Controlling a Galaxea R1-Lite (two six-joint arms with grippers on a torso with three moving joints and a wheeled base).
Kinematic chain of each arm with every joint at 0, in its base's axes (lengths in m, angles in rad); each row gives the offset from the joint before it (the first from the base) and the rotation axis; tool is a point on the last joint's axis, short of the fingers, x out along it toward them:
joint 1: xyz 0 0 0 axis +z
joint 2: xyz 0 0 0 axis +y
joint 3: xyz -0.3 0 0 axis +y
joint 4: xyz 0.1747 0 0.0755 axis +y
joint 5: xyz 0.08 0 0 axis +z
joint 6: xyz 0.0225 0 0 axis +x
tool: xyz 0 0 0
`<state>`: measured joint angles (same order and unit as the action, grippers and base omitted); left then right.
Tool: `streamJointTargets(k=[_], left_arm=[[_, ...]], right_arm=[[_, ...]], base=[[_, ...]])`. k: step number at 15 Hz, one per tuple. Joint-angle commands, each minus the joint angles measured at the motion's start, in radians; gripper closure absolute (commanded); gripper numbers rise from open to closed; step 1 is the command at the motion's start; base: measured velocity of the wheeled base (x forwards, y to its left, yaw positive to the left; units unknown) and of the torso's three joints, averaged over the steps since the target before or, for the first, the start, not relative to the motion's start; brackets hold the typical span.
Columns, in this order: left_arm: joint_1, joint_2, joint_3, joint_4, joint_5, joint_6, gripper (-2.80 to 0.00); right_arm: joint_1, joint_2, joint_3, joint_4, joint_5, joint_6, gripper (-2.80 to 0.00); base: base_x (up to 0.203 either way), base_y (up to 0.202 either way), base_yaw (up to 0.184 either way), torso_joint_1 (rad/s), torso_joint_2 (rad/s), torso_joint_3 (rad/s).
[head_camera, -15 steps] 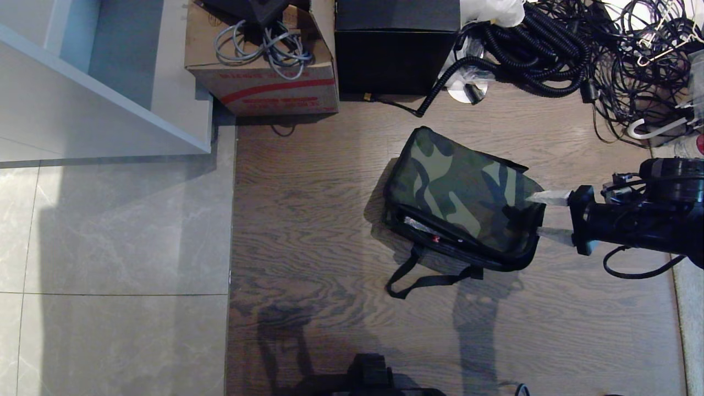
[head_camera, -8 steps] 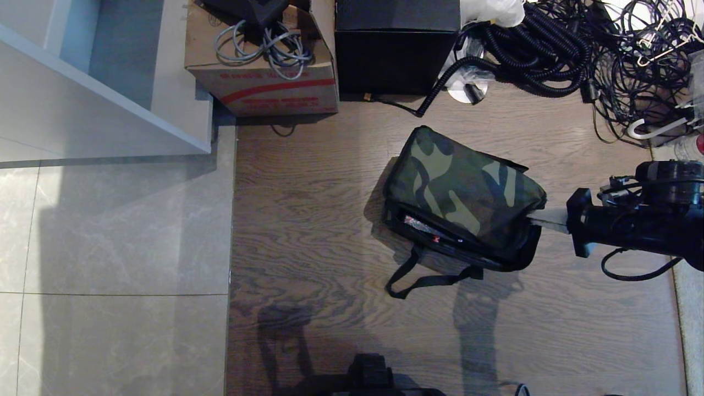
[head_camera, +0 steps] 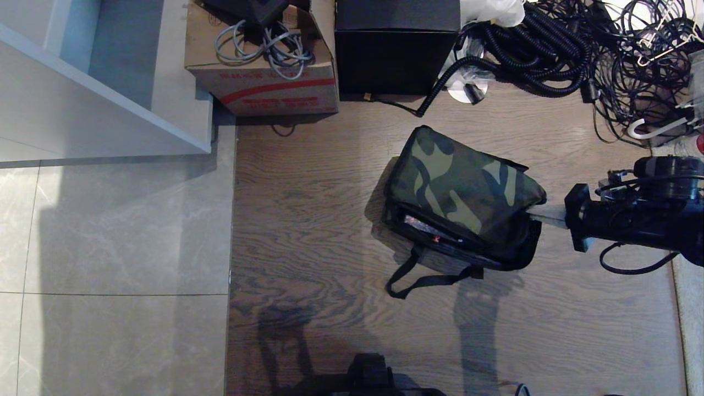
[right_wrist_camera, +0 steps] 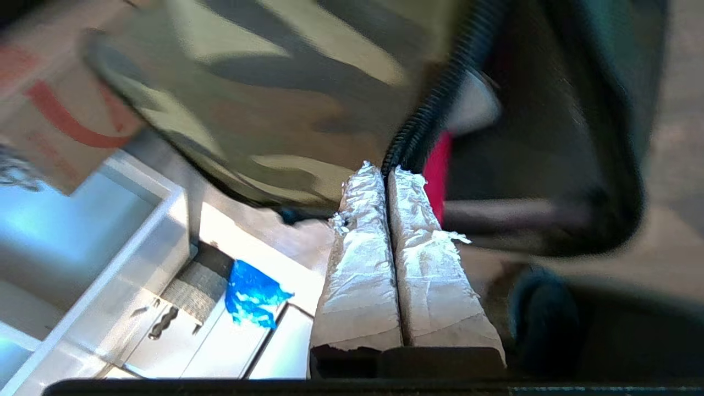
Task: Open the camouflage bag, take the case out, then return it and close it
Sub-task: Open the top of the storage box
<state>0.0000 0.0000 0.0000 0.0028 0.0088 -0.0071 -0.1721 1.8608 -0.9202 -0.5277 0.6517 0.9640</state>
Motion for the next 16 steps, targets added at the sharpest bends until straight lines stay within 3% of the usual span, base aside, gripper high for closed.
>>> streamJointTargets(k=[1,5,9,11,12,16], left_arm=[[0.000,0.000,0.000,0.000,0.000,-0.001,0.00],[0.000,0.000,0.000,0.000,0.000,-0.001,0.00],[0.000,0.000,0.000,0.000,0.000,-0.001,0.00],[0.000,0.000,0.000,0.000,0.000,-0.001,0.00],[0.000,0.000,-0.001,0.000,0.000,-0.001,0.00],[0.000,0.000,-0.001,0.000,0.000,-0.001,0.00]], right_arm=[[-0.008,-0.023,-0.057,-0.002,0.001,0.028,0.00],[-0.058,-0.037,-0.245,0.005,0.002,0.241,0.00],[-0.110,-0.019,-0.348,-0.008,-0.047,0.254,0.00],[-0.118,-0.007,-0.348,-0.056,-0.066,0.210,0.00],[-0.120,-0.001,-0.332,-0.080,-0.068,0.162,-2.80],[-0.122,0.019,-0.286,-0.193,-0.122,0.100,-2.80]], base=[[0.000,0.000,0.000,0.000,0.00,0.000],[0.000,0.000,0.000,0.000,0.00,0.000],[0.000,0.000,0.000,0.000,0.00,0.000],[0.000,0.000,0.000,0.000,0.00,0.000],[0.000,0.000,0.000,0.000,0.00,0.000],[0.000,0.000,0.000,0.000,0.00,0.000]])
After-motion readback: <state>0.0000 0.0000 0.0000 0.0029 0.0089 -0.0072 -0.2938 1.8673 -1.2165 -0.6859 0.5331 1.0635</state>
